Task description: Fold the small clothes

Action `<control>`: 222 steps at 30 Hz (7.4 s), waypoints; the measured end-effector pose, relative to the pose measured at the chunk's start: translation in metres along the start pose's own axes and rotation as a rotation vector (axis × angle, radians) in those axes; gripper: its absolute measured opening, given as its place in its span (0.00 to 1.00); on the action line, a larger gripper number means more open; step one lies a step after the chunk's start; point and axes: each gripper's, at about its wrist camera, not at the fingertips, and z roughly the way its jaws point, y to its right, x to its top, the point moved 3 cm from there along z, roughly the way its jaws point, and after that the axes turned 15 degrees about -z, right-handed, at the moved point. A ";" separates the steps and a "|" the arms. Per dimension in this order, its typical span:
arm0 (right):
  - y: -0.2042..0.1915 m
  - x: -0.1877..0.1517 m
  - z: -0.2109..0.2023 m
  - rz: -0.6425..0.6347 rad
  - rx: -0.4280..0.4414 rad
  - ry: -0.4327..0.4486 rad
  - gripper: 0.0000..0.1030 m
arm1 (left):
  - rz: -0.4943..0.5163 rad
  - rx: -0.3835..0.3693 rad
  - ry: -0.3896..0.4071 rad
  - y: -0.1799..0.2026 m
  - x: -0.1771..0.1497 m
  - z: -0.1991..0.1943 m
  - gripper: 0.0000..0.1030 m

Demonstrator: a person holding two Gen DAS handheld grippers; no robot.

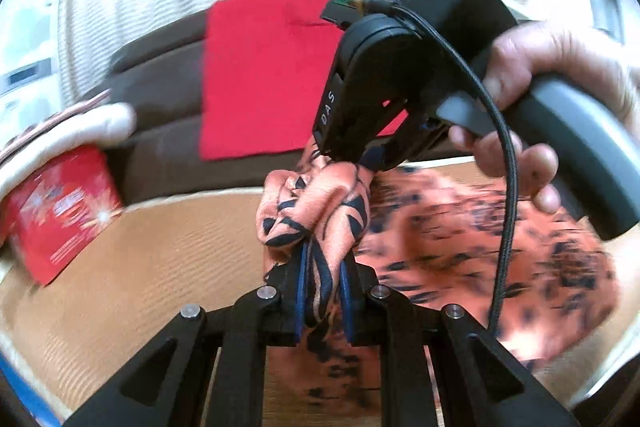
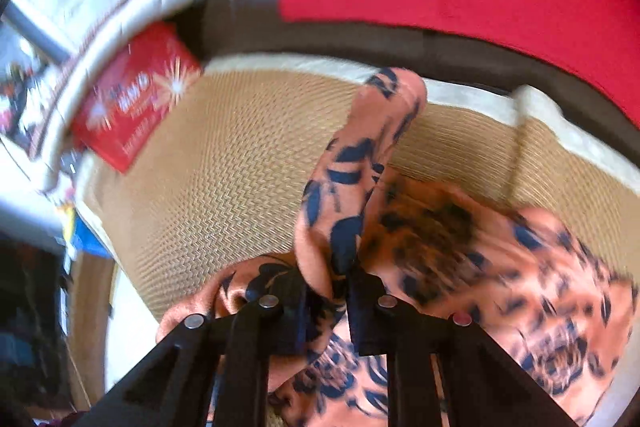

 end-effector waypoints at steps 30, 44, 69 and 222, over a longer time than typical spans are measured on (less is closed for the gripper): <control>0.103 -0.107 -0.032 0.319 0.307 0.211 0.12 | 0.140 0.006 -0.129 0.070 -0.024 0.021 0.05; 0.042 -0.066 0.006 0.295 0.287 0.274 0.82 | -0.330 0.258 -0.194 -0.102 -0.002 0.007 0.62; -0.043 -0.069 0.101 0.137 0.374 0.097 0.25 | -0.918 -0.078 -0.405 -0.191 -0.033 0.055 0.51; 0.181 -0.260 -0.143 0.571 -0.184 0.199 0.28 | 0.196 -0.255 -0.341 0.099 -0.003 0.091 0.51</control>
